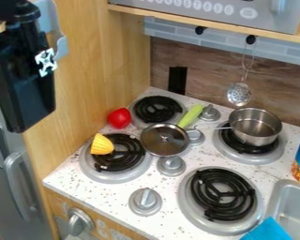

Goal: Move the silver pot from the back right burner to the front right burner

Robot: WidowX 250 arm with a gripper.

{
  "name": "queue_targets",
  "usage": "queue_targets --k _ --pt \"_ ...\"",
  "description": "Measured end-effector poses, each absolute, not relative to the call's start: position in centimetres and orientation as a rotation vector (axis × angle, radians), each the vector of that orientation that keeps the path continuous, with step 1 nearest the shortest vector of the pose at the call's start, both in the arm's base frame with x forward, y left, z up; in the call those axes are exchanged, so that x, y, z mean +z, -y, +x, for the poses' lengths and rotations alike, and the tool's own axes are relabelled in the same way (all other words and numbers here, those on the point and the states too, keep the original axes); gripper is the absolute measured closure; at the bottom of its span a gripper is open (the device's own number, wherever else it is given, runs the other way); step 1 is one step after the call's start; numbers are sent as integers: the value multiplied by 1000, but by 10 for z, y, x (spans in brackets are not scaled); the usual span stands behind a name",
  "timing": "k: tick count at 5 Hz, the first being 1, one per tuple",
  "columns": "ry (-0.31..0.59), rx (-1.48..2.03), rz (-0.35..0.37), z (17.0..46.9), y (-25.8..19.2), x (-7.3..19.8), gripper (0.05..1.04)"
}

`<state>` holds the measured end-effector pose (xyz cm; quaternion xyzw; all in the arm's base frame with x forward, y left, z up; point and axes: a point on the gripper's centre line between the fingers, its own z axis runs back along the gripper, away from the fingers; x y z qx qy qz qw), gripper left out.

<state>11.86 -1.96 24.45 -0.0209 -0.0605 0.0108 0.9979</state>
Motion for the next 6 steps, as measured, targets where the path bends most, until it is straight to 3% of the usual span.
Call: queue_targets --k 4,5,6 --pt "118 15 -40 119 20 241 82" --pt "195 -173 -8 163 40 191 82" --pt "209 -333 46 212 50 153 82"
